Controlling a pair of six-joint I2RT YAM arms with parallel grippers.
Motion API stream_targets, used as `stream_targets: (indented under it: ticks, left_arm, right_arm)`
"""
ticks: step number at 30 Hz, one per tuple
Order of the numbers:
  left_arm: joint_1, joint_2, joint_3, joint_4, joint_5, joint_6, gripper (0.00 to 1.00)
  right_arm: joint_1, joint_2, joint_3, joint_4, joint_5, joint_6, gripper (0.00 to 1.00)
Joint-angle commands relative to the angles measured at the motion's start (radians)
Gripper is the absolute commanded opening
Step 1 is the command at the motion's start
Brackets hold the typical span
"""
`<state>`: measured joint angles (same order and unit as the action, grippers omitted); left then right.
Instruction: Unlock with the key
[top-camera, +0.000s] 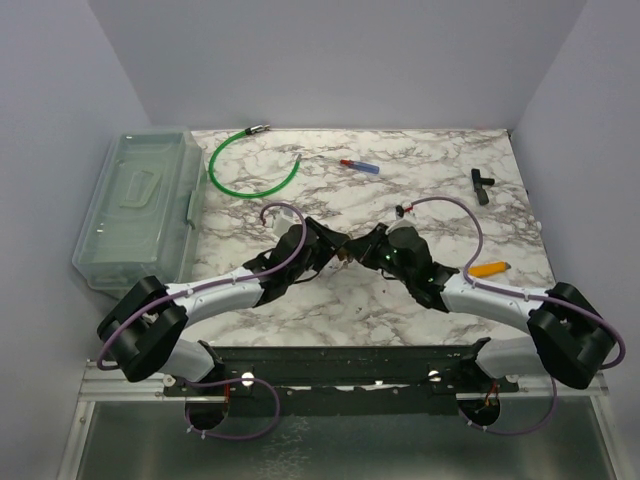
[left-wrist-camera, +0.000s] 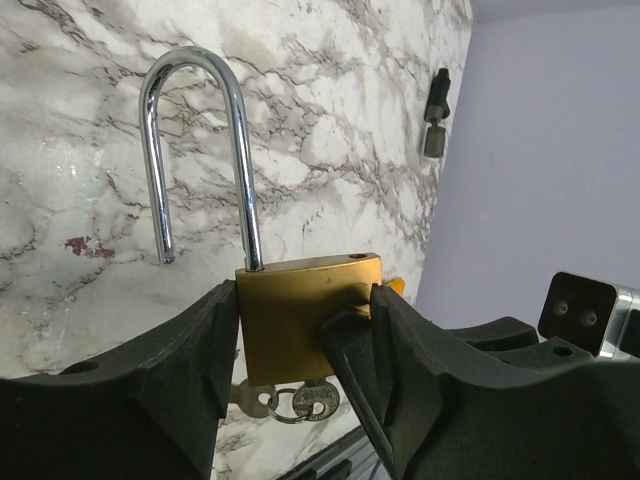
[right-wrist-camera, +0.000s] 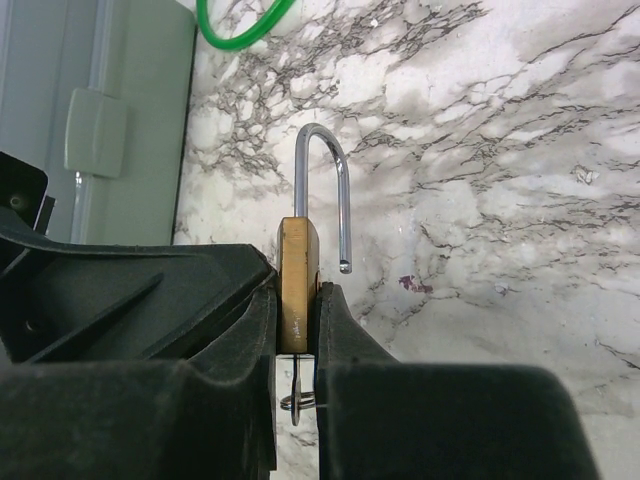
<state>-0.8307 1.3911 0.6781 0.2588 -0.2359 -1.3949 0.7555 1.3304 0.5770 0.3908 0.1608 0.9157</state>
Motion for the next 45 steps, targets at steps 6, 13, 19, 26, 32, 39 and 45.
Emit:
stream_targets:
  ticks: [6, 13, 19, 26, 32, 39, 45]
  left_arm:
    - [-0.055, -0.13, -0.015, -0.014, 0.154, 0.145, 0.85]
    - [-0.05, -0.263, 0.005, -0.27, 0.097, 0.33, 0.99]
    - [-0.045, -0.45, 0.081, -0.513, -0.141, 0.544, 0.99]
    - [0.008, -0.511, 0.211, -0.555, -0.289, 0.88, 0.99]
    - [0.147, -0.37, 0.282, -0.553, -0.23, 1.002, 0.99]
    - [0.212, -0.324, 0.243, -0.55, -0.108, 1.004, 0.98]
    - [0.214, -0.336, 0.215, -0.54, -0.132, 1.055, 0.97]
  right_arm:
    - [-0.025, -0.173, -0.079, -0.008, 0.089, -0.036, 0.0]
    - [-0.025, -0.228, -0.083, -0.038, 0.046, -0.052, 0.0]
    - [-0.025, -0.16, -0.061, -0.013, -0.083, -0.02, 0.0]
    - [-0.024, 0.009, -0.044, 0.159, -0.259, 0.057, 0.0]
    - [-0.021, 0.088, -0.035, 0.226, -0.304, 0.09, 0.0]
    - [-0.024, 0.062, -0.069, 0.132, -0.177, 0.06, 0.0]
    - [-0.028, 0.11, -0.067, 0.14, -0.167, 0.033, 0.0]
